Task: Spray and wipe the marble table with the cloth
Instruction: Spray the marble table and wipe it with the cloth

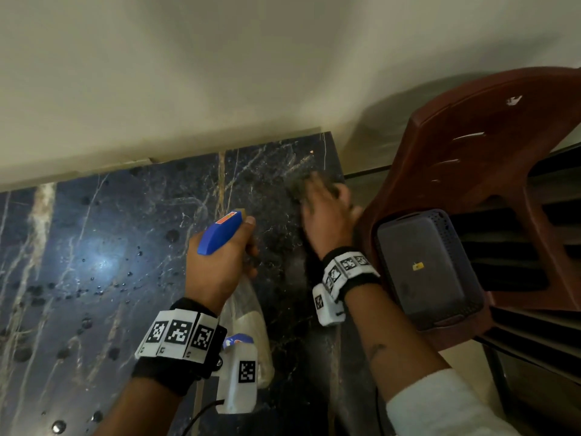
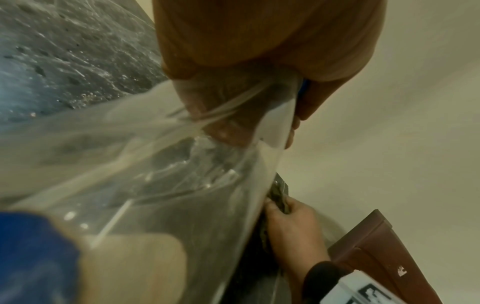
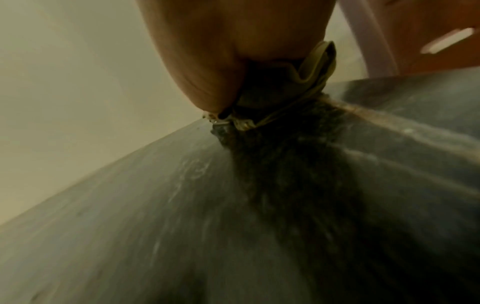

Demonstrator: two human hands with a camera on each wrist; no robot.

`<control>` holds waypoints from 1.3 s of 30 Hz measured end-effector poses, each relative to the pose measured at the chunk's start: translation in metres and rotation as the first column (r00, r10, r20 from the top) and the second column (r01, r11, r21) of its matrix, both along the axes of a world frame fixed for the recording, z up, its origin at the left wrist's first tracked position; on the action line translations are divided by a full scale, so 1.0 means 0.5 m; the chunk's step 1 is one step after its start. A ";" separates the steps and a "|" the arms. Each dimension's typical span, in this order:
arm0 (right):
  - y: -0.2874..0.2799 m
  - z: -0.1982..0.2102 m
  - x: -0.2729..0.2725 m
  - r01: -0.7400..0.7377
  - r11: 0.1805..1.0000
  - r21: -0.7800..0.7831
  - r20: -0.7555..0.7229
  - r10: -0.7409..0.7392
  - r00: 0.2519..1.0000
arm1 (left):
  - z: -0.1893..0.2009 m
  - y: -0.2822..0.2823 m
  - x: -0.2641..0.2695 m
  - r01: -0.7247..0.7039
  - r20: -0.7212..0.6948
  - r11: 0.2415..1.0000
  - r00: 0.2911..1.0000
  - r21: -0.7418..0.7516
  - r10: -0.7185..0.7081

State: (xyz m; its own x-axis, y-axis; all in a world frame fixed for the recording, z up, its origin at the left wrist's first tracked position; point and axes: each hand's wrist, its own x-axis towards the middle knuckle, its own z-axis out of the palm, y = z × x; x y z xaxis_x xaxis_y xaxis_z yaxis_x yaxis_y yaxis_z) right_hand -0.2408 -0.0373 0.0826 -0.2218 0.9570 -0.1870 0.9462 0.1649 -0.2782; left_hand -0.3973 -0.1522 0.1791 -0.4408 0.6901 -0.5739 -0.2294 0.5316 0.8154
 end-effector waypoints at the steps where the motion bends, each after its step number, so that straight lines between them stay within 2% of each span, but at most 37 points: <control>1: 0.024 0.001 0.010 0.122 0.992 -0.009 -0.017 -0.122 0.992 | 0.000 -0.002 -0.003 -0.004 -0.001 1.000 1.000 -0.005 0.004; 3: 0.050 0.003 0.007 0.247 0.969 -0.024 -0.031 -0.248 0.968 | -0.003 -0.006 -0.007 -0.008 -0.012 1.000 1.000 -0.014 0.008; 5: 0.042 0.007 -0.013 0.223 0.975 -0.018 -0.008 -0.223 0.975 | -0.004 -0.005 -0.009 -0.005 -0.015 1.000 1.000 -0.007 0.005; 8: -0.009 0.005 -0.044 -0.033 0.999 0.014 0.016 0.033 0.999 | -0.006 0.004 0.000 0.002 -0.031 1.000 1.000 -0.003 -0.002; 10: -0.031 0.000 -0.054 -0.222 0.975 -0.005 0.005 0.222 0.975 | -0.008 0.011 0.008 0.010 -0.044 1.000 0.999 0.000 -0.010; 12: -0.007 -0.001 -0.039 -0.321 0.947 -0.001 0.013 0.321 0.947 | -0.008 0.015 0.016 0.020 -0.042 1.000 0.999 0.000 -0.020; 14: 0.036 -0.005 -0.009 -0.260 0.965 0.026 0.035 0.259 0.965 | -0.002 0.014 0.022 0.012 -0.024 1.000 1.000 -0.013 -0.012; 16: 0.084 -0.006 0.009 -0.020 1.000 0.023 -0.009 0.020 1.000 | 0.001 0.009 0.023 0.013 -0.021 1.000 1.000 -0.018 -0.013; 17: 0.100 -0.006 0.006 0.097 0.995 0.014 -0.041 -0.096 0.995 | 0.001 0.005 0.022 0.020 -0.026 1.000 0.999 -0.017 -0.021; 19: 0.109 -0.002 -0.015 0.192 0.981 0.007 -0.024 -0.192 0.981 | -0.001 0.001 0.022 0.025 -0.025 0.999 0.999 -0.027 -0.026; 22: 0.081 0.007 -0.060 0.105 0.994 0.002 0.009 -0.105 0.994 | -0.006 0.001 0.024 -0.001 -0.003 0.999 1.000 -0.046 0.001; 26: 0.018 0.004 -0.113 -0.193 0.981 -0.023 -0.008 0.193 0.981 | -0.010 0.012 0.029 -0.006 -0.032 0.999 0.999 -0.044 0.004; 28: 0.028 0.003 -0.103 -0.264 0.964 -0.025 0.004 0.265 0.964 | -0.008 0.014 0.028 0.007 -0.050 1.000 0.999 -0.023 -0.008; 30: 0.061 0.000 -0.071 -0.198 0.980 0.009 0.015 0.198 0.980 | -0.005 0.014 0.025 0.024 -0.050 1.000 0.998 -0.005 -0.025; 33: 0.122 -0.001 -0.044 0.074 0.997 0.011 -0.013 -0.074 0.997 | 0.000 0.005 0.014 0.015 -0.029 1.000 0.999 -0.004 -0.015; 34: 0.133 0.000 -0.046 0.122 0.993 0.003 0.001 -0.122 0.993 | -0.001 0.002 0.010 0.012 -0.026 1.000 1.000 -0.004 -0.012; 37: 0.123 0.009 -0.081 0.172 0.985 -0.004 0.026 -0.172 0.985 | -0.008 -0.005 -0.001 0.014 -0.036 1.000 0.999 -0.009 -0.014; 39: 0.096 0.016 -0.116 0.124 0.992 -0.014 0.009 -0.123 0.992 | -0.008 -0.002 0.001 0.032 -0.050 0.999 0.998 -0.011 -0.032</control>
State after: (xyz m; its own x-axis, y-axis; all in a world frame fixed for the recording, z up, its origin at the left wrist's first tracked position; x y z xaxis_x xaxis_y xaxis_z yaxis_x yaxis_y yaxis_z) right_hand -0.2987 0.0108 0.0904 -0.1004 0.9742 -0.2023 0.9614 0.0427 -0.2718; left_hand -0.3969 -0.1532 0.1750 -0.4470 0.6988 -0.5584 -0.1707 0.5461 0.8201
